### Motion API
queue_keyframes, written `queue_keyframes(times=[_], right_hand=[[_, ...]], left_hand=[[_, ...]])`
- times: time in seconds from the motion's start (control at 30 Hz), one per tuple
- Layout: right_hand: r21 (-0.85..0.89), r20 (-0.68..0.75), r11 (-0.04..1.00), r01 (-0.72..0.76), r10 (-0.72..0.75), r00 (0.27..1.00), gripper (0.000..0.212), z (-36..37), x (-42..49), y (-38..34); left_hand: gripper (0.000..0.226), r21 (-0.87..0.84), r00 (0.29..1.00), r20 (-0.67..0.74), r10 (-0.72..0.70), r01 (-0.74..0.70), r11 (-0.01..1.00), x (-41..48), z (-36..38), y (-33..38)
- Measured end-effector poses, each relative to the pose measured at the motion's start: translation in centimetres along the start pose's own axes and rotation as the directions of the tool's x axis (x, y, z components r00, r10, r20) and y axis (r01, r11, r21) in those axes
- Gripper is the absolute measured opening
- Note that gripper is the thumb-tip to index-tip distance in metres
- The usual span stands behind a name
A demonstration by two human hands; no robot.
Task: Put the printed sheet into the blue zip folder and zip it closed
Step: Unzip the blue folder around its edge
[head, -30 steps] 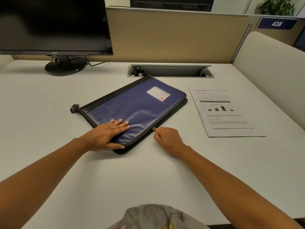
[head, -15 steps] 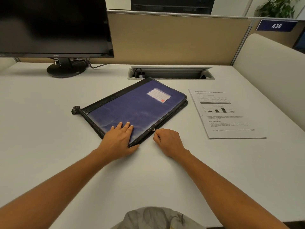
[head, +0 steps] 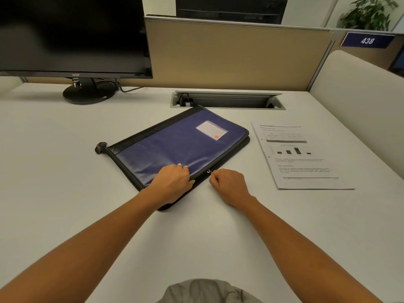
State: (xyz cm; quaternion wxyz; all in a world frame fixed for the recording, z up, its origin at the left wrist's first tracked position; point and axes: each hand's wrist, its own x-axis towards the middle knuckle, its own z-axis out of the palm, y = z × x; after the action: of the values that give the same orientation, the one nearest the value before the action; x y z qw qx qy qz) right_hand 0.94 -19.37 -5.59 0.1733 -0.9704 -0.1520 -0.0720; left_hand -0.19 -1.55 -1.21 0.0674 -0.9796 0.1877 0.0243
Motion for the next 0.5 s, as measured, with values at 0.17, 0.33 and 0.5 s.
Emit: queue_keyframes(times=[0.17,0.33,0.5], right_hand=[[0.024,-0.019,0.998,-0.061,0.062,0.998,0.042,-0.5,0.8,1.5],[0.013,-0.039,0.992,-0.129,0.129,0.991,0.035,-1.2,1.6,2.9],[0.002,-0.06,0.978,-0.206,0.206,0.977,0.039,-1.3,2.3,3.5]], left_hand=[[0.045,-0.028,1.0,-0.02,0.011,-0.012,1.0,-0.2,0.3,-0.4],[0.043,-0.016,0.999,-0.03,0.038,-0.038,0.999,-0.2,0.4,-0.8],[0.044,-0.016,0.998,-0.037,0.042,-0.042,0.999,-0.2,0.3,-0.8]])
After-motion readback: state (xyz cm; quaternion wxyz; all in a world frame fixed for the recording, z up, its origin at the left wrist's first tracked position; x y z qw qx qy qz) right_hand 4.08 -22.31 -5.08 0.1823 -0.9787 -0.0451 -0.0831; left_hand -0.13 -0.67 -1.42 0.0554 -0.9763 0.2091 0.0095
